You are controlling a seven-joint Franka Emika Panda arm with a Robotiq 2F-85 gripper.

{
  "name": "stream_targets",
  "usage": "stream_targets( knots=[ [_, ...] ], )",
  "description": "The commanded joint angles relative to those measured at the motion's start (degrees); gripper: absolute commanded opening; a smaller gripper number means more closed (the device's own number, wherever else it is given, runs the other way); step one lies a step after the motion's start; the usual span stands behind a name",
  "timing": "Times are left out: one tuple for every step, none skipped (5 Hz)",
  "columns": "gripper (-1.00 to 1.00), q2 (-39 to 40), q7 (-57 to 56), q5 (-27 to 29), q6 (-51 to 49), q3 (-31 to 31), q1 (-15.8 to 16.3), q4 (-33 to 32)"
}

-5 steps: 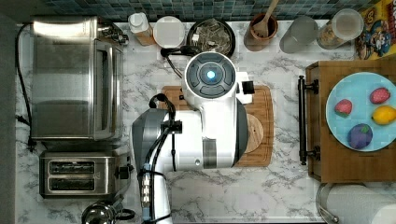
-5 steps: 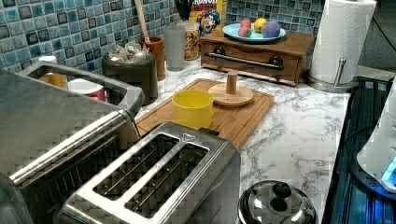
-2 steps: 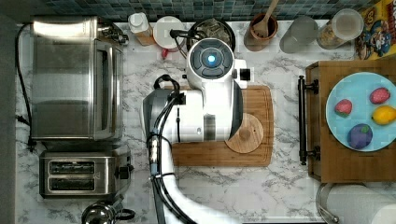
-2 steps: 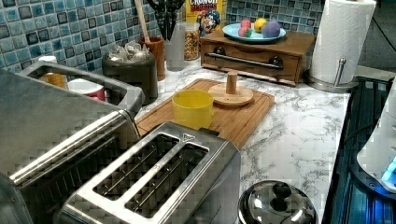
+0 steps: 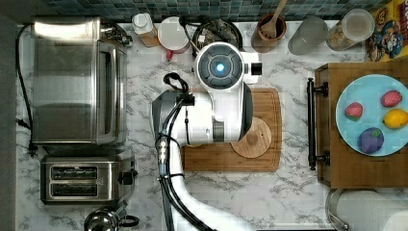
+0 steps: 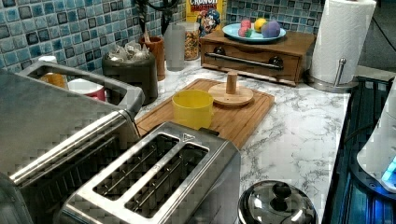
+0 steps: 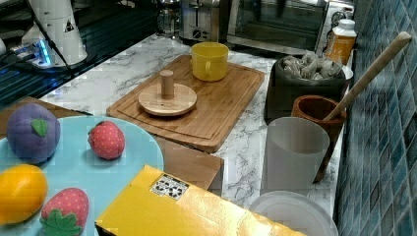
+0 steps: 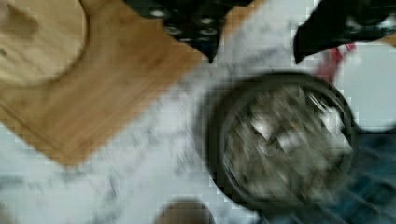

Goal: Get a tea bag.

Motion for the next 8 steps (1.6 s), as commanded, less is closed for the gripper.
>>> stream_targets(
  knots=[
    [1.0,4.44,9.36,-5.96,-6.49,0.44,1.48,14.58],
    [1.0,7.09,11.22,-6.22,-6.66,0.53,1.27,17.74],
    [1.0,9.03,12.39,-6.4,-6.36,0.22,1.25,20.64],
    [1.0,11.28,13.16,-6.35,-7.39,-0.04,1.42,24.23],
    [1.0,13.85,13.81,-6.22,-8.06,-0.18,1.34,27.92],
    [1.0,15.75,14.68,-6.55,-8.77,-1.17,2.28,30.68],
    [1.0,16.9,13.99,-5.55,-8.74,-1.1,2.19,32.05],
    [1.0,17.68,13.61,-5.0,-7.86,-0.74,2.16,32.45]
  ],
)
